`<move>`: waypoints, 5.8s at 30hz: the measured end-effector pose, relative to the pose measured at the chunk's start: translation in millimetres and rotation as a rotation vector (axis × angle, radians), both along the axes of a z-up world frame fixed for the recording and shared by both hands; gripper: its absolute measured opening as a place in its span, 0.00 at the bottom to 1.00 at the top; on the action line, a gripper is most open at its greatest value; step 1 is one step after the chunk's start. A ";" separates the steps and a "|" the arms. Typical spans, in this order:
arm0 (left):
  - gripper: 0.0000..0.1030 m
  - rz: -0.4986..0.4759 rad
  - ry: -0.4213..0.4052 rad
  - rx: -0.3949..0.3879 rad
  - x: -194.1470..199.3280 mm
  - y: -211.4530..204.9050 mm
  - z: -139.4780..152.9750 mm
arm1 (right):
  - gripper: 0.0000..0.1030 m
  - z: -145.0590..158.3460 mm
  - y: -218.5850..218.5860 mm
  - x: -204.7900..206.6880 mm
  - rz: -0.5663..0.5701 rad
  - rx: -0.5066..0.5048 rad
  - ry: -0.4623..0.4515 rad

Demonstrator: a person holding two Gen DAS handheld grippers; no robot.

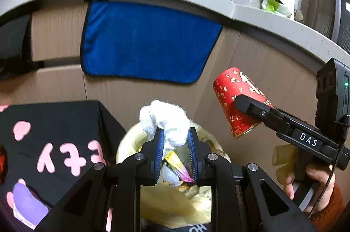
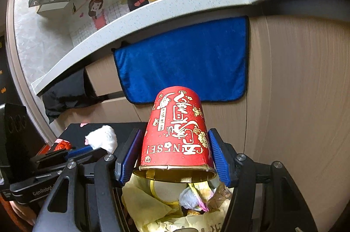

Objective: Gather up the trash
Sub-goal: 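Carry the white tissue and red cup to the trash bag and open both tools, then grasp the pink plastic wrapper on the table with the left tool, then grasp the red plastic bag with the right tool while the left tool holds the pink wrapper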

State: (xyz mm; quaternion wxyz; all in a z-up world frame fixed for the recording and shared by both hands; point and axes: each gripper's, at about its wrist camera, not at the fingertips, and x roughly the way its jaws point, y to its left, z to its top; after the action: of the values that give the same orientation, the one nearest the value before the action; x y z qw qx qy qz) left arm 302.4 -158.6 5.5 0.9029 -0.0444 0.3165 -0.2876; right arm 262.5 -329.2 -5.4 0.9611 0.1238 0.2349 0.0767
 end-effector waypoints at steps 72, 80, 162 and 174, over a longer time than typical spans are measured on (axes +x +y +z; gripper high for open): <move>0.46 0.579 0.232 -0.143 -76.8 328.5 -87.4 | 0.75 -93.9 251.1 23.2 0.664 -0.142 0.217; 0.46 0.447 0.233 -0.124 -92.7 325.1 -91.3 | 0.75 -99.1 302.3 0.5 0.763 -0.305 0.185; 0.37 0.781 0.164 -0.210 -172.2 457.0 -106.9 | 0.73 -97.9 518.4 152.0 0.664 -0.407 0.282; 0.43 0.734 0.215 -0.198 -171.0 425.1 -112.7 | 0.51 -70.6 456.4 128.7 0.622 -0.279 0.230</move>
State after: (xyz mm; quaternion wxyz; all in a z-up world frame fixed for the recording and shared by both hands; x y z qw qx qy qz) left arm 131.4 266.6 -107.3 0.8988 -0.2713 0.3429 0.0312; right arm 391.2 127.2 -76.0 0.8668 -0.0783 0.3760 0.3181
